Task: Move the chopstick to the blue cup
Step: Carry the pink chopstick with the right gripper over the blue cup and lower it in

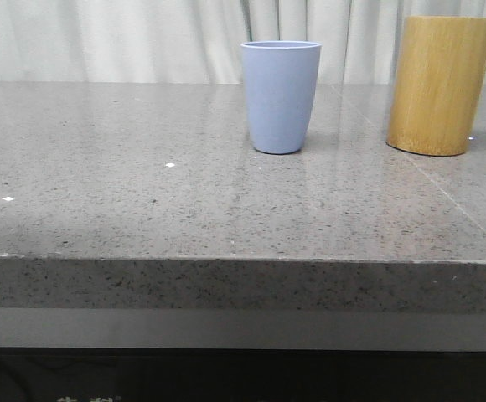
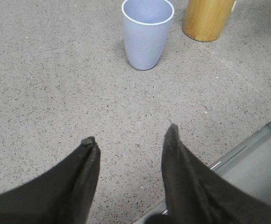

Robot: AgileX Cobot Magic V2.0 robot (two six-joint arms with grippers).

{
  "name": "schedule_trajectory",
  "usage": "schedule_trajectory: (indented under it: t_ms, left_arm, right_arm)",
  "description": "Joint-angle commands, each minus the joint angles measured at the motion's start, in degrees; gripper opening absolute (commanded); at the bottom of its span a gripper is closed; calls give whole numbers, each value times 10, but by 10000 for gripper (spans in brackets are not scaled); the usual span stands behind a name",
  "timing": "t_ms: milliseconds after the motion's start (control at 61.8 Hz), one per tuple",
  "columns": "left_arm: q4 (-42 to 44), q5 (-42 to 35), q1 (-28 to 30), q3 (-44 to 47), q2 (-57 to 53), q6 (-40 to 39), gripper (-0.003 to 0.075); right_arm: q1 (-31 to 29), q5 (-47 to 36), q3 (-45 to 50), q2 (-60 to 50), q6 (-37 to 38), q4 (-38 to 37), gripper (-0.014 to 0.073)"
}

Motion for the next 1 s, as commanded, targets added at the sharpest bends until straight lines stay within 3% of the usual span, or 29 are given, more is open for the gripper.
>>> schedule_trajectory:
  t_ms: [0,243,486,615,988]
  left_arm:
    - [-7,-35,-1,-16,-7,-4,314]
    - [-7,-35,-1,-16,-7,-4,314]
    - [-7,-35,-1,-16,-7,-4,314]
    - [-7,-35,-1,-16,-7,-4,314]
    - [-7,-35,-1,-16,-7,-4,314]
  right_arm:
    - [4,-29,-23,-22,-11,9,-51]
    - [132,-35,-23,-4,-42,6,-51]
    - [273,-70,-23,66,-43,-64,-51]
    - [300,-89,-23,107,-43,-73,-51]
    - [305,-96,-23,189,-43,-72,-45]
